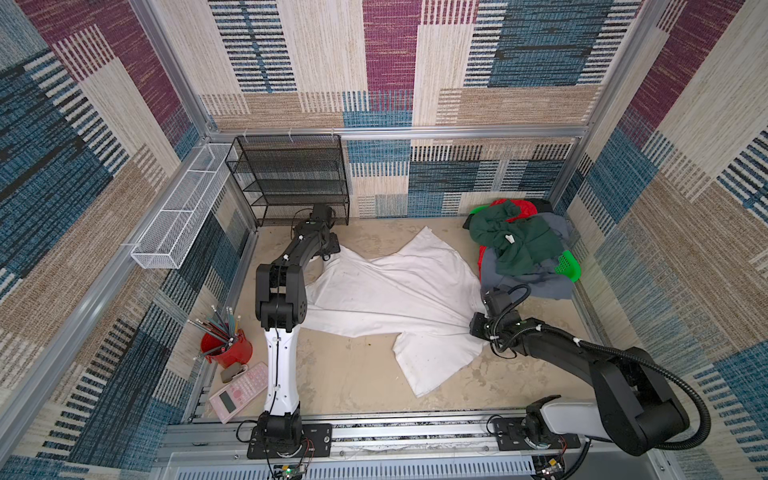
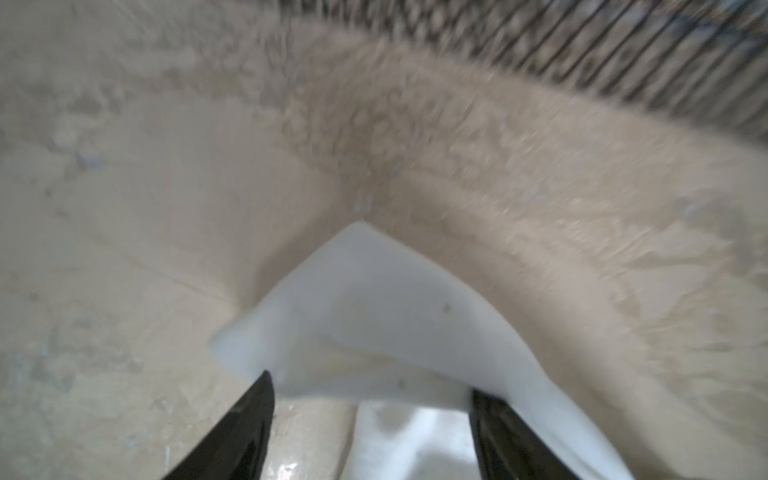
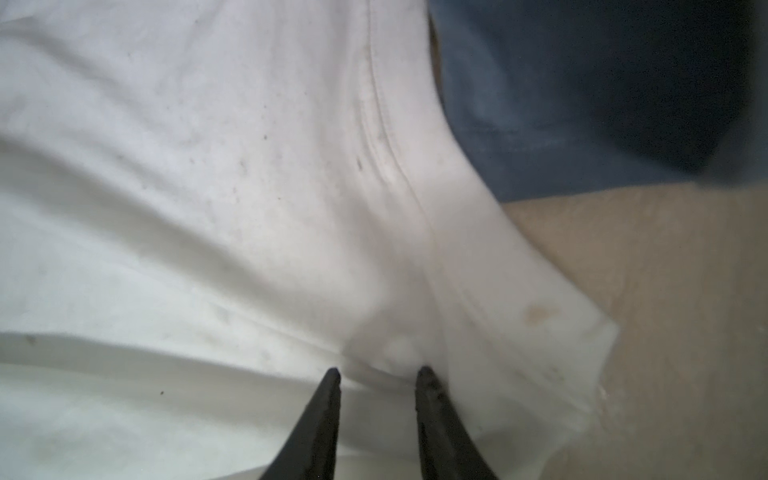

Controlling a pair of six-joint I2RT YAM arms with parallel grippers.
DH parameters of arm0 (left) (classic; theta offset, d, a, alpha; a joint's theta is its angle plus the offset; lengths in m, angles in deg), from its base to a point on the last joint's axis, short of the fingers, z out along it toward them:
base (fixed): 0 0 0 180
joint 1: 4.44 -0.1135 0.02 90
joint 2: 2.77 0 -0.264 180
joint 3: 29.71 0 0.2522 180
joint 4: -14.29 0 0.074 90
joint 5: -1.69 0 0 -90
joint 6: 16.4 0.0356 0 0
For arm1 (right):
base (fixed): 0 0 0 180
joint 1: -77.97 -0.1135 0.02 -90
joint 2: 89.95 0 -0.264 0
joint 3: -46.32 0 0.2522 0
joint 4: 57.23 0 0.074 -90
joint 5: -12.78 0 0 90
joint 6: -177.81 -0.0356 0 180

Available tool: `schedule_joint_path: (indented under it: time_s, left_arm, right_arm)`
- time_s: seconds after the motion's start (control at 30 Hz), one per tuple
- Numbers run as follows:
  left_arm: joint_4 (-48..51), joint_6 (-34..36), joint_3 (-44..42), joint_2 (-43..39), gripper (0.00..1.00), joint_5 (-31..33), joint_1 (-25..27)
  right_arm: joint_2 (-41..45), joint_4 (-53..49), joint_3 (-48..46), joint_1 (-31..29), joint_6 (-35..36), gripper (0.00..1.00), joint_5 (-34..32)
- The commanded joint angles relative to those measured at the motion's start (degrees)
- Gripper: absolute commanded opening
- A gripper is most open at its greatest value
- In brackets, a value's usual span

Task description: Fold and stack the t-shirts

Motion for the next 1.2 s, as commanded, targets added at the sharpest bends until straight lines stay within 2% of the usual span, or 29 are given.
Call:
schedule_joint_path:
  time_s: [0.0,0.1,0.23,0.37,0.43,0.53,0.7,0.73,0.8,0.97,1.17]
  left_arm:
    - [3.5,5.6,5.1,1.6,0.75,3.0,-0.2]
    - [4.8,8.5,8.6,2.7,0.75,4.2,-0.1]
    - [6.9,7.8,9.8,2.0,0.76,5.3,0.0]
    - [2.4,7.5,0.4,-4.5,0.76,3.3,1.4]
    - [-1.3,7.2,-6.7,-8.8,0.76,2.4,2.5]
    - [-6.1,6.7,-16.4,-14.2,0.75,0.5,4.2]
    - [-10.0,4.9,-26.9,-18.7,0.74,-2.6,5.4]
    - [-10.5,4.6,-28.2,-18.7,0.74,-3.0,5.4]
    - [-10.5,4.3,-29.3,-17.8,0.73,-2.9,5.4]
    - [-7.5,4.1,-26.6,-13.8,0.69,-3.7,5.4]
    - [-4.4,3.9,-22.0,-10.5,0.64,-3.7,5.4]
  right_arm:
    - [-0.6,-4.0,-0.6,0.1,-0.3,0.34,-1.2]
    - [-0.8,-3.9,-0.7,0.1,-0.3,0.33,-1.2]
    - [-0.5,-4.0,-0.3,0.1,-0.5,0.34,-1.0]
    - [0.6,-4.7,1.1,0.1,-0.2,0.43,-0.1]
    - [1.5,-5.2,2.2,0.1,0.1,0.49,0.6]
    - [2.9,-6.0,4.3,0.1,1.1,0.67,1.9]
    - [4.2,-5.8,9.3,0.1,3.6,0.95,3.6]
    - [4.0,-5.5,10.5,0.1,4.3,0.97,4.0]
    - [2.5,-4.7,13.4,0.1,5.9,1.0,5.0]
    - [-4.2,-3.1,21.3,0.1,8.8,0.99,6.4]
    - [-15.4,-2.1,30.4,0.1,12.7,0.99,3.4]
